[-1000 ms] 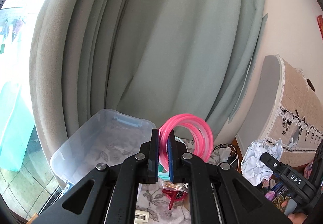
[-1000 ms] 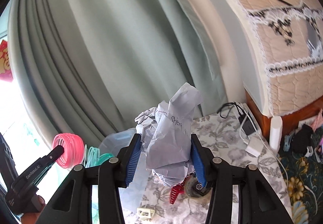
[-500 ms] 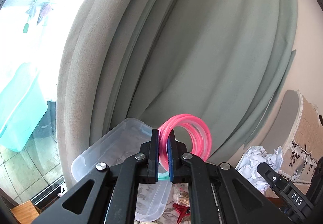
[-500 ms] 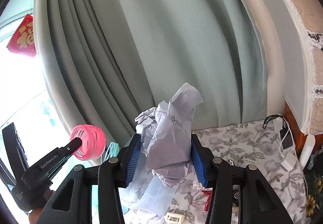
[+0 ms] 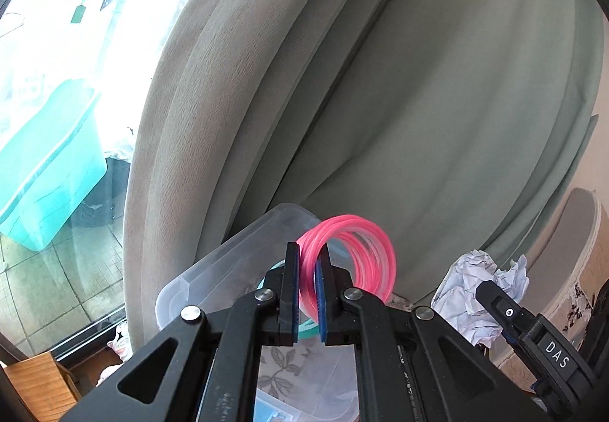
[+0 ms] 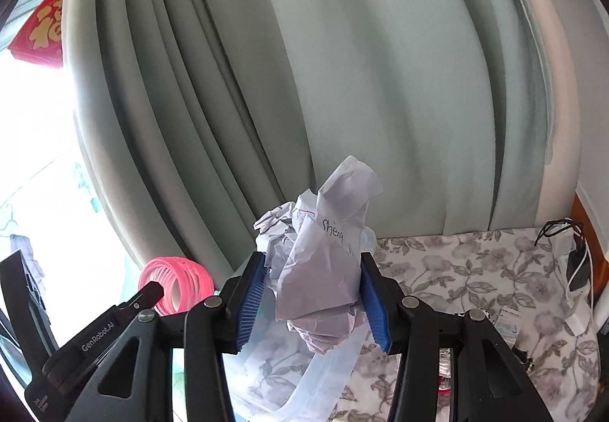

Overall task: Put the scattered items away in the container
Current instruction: 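Carry the paper and pink bangles over the clear box with both tools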

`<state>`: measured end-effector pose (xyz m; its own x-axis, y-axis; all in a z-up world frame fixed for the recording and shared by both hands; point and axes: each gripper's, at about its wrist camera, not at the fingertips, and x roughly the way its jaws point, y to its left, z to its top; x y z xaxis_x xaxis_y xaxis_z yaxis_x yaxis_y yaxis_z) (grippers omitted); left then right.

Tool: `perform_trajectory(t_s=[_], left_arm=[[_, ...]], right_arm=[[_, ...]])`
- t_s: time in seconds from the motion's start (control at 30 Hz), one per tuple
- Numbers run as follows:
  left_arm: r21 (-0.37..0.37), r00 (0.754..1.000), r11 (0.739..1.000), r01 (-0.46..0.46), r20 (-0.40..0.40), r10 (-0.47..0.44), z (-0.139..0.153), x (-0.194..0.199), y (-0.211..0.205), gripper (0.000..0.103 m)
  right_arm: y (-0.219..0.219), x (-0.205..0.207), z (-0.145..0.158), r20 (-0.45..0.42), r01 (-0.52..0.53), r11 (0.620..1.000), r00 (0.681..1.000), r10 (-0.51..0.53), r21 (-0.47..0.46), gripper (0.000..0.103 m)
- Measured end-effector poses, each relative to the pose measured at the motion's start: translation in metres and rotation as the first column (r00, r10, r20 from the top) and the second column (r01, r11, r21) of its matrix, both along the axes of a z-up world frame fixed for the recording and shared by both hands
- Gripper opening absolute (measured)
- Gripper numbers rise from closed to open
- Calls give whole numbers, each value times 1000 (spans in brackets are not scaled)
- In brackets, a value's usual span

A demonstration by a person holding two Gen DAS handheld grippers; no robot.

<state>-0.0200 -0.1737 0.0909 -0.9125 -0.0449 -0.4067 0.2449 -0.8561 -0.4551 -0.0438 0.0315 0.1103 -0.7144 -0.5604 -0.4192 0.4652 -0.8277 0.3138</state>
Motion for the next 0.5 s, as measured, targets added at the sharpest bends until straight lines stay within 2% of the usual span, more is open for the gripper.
perform_trajectory(t_s=[0.2, 0.5], left_arm=[[26, 999, 1000, -16, 38, 15, -15, -13, -17, 7], [43, 998, 999, -16, 67, 13, -23, -33, -30, 7]], right_arm=[[-24, -16, -21, 32, -36, 999, 999, 36, 23, 53], [-58, -32, -53, 129, -186, 982, 975, 182, 25, 52]])
